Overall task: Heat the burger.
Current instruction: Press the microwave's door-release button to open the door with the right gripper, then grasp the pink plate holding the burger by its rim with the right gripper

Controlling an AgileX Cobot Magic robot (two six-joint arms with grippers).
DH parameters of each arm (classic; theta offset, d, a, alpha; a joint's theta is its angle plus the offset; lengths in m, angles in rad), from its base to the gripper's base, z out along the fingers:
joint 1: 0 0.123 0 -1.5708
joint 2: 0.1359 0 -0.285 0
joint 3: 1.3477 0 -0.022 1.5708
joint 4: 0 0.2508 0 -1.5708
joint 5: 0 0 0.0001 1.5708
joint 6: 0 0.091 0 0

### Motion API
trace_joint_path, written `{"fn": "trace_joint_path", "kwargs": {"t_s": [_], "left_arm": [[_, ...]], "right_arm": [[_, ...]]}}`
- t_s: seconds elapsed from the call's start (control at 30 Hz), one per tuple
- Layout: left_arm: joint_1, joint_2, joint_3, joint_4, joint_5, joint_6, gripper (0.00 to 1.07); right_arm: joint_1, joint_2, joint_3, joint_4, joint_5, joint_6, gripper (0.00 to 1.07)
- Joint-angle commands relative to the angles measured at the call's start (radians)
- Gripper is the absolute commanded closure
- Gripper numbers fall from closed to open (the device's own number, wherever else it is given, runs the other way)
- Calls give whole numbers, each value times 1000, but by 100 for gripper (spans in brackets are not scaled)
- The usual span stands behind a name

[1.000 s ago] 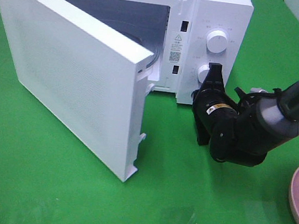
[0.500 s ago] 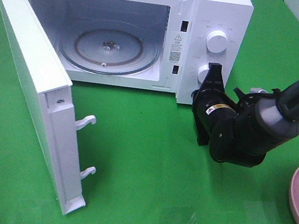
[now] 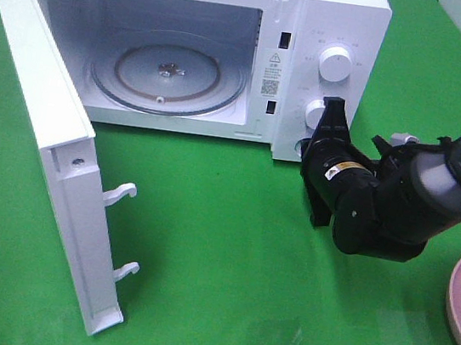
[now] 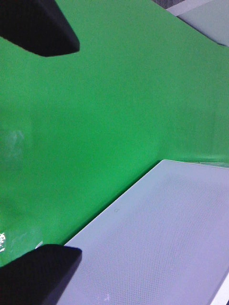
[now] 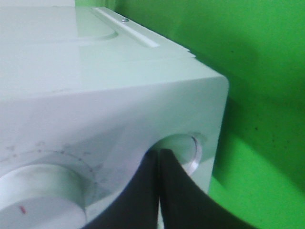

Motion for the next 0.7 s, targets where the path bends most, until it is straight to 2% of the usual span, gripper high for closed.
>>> {"fn": "trace_joint_path", "kwargs": {"t_s": [0.03, 0.3, 0.5, 0.7], "left_arm": [[3, -15, -1, -6, -16, 0, 6], [3, -15, -1, -6, -16, 0, 6], [3, -15, -1, -6, -16, 0, 6], [3, -15, -1, -6, -16, 0, 6]], "right_arm": [[-8, -49, 13, -70, 20, -18, 107], [-8, -113, 44, -94, 149, -79, 107], [-8, -187, 53, -111, 303, -226, 107], [-8, -287, 53, -180, 510, -427, 105]]}}
